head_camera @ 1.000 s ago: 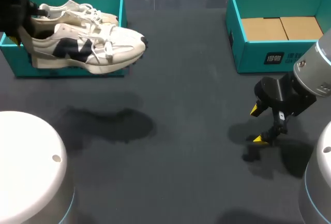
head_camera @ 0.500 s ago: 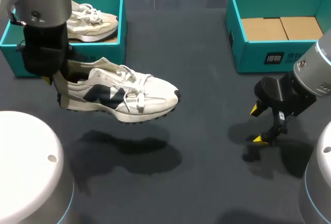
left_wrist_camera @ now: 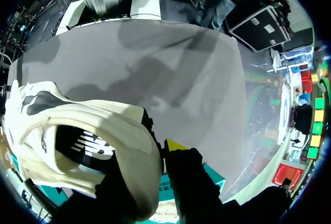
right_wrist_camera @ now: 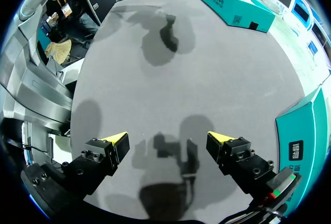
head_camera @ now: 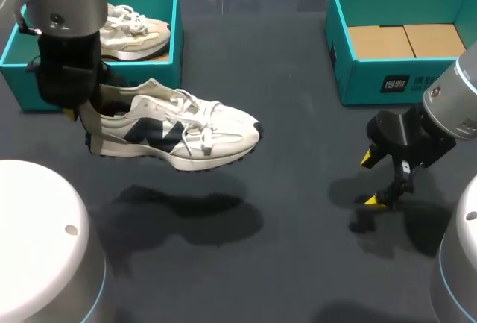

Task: Take the shoe out of the shoebox, open the shoe tongue, remove and reinsert the insole, then place the shoe into the shoebox

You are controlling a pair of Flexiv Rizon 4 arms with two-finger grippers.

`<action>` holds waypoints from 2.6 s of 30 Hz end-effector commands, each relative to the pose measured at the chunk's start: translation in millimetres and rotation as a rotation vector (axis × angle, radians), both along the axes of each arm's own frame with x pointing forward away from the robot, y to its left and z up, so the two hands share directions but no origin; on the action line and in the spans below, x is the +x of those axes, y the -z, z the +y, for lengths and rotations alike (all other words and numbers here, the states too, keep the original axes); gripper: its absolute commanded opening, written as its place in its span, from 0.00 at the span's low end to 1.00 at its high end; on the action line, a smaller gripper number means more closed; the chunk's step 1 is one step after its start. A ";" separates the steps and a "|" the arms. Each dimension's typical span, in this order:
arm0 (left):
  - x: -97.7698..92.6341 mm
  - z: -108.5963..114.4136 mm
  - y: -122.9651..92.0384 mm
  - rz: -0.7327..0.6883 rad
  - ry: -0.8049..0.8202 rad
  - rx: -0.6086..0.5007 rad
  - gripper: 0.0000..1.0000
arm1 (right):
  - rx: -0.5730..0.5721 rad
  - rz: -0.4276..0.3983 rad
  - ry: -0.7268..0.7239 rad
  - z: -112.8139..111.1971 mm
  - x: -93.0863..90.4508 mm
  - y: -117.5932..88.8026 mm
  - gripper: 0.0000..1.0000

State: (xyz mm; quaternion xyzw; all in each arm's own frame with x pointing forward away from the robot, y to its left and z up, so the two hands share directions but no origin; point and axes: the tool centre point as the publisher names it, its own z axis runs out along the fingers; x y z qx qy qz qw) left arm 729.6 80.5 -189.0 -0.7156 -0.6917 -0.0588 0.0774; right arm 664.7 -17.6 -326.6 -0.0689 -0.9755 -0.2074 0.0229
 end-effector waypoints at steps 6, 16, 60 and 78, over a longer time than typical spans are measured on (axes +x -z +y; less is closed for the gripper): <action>-26.1 -60.4 48.9 0.020 0.071 0.086 0.00 | -0.002 -0.002 0.001 -0.5 -2.0 -0.8 1.00; -20.1 -106.5 96.2 0.023 0.057 0.075 0.00 | -0.002 -0.002 0.001 -0.5 -2.0 -0.8 1.00; -31.4 -176.2 169.9 -0.034 0.021 0.071 0.00 | -0.002 -0.002 0.001 -0.5 -2.0 -0.8 1.00; -31.5 -178.8 190.3 -0.030 0.011 0.091 0.00 | -0.002 -0.002 0.001 -0.5 -2.0 -0.8 1.00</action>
